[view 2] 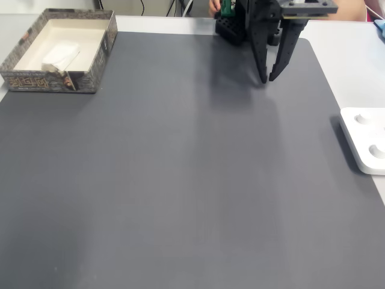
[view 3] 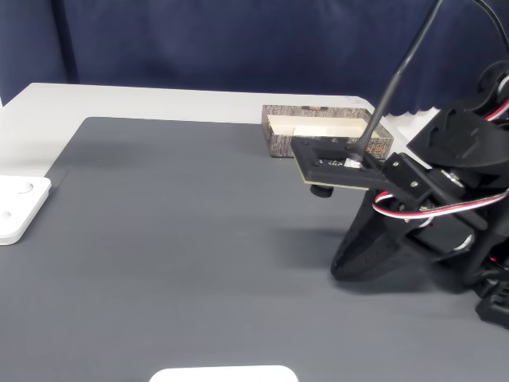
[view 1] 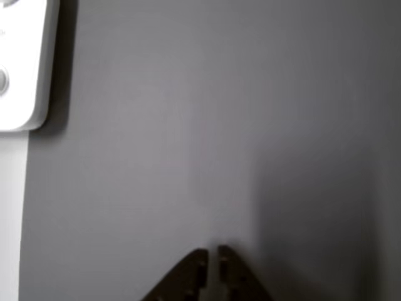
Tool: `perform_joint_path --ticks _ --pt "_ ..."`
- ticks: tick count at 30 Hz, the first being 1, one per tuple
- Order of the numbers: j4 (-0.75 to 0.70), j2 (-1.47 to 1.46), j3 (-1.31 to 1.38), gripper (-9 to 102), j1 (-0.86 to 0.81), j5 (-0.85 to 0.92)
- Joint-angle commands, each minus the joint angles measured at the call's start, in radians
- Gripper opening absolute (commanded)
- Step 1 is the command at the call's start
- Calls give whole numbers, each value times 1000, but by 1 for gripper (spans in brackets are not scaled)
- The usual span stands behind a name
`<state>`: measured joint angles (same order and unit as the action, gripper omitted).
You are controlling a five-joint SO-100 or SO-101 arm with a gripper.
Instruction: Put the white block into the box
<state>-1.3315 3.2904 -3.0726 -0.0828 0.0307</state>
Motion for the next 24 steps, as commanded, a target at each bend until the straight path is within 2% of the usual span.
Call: perform_joint_path --ticks 1,24 --pt "0 34 -20 -2 18 -2" --pt "0 35 -20 -2 38 6"
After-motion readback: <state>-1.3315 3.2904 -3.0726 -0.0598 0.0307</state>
